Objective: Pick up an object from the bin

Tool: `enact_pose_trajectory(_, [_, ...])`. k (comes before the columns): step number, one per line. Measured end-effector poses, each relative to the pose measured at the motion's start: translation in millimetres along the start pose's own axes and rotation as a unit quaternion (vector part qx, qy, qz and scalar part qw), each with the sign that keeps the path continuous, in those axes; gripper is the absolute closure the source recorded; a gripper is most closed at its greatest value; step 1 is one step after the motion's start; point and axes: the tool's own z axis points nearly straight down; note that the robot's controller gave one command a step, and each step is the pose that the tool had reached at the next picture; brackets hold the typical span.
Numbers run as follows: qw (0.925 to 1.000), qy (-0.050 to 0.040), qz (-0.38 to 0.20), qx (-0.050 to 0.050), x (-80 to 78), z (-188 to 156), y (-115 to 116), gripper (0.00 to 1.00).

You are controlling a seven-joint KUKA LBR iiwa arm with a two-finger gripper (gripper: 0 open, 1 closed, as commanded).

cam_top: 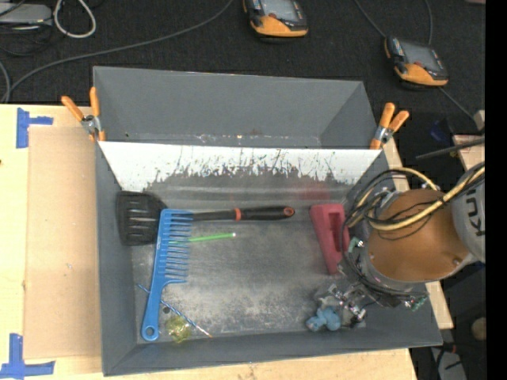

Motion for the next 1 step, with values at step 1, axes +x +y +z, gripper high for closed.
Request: enact_pose_trajectory(1, [1.0000, 0.0001, 0.000, 0.000, 0.0, 0.0, 0.0, 1.00])
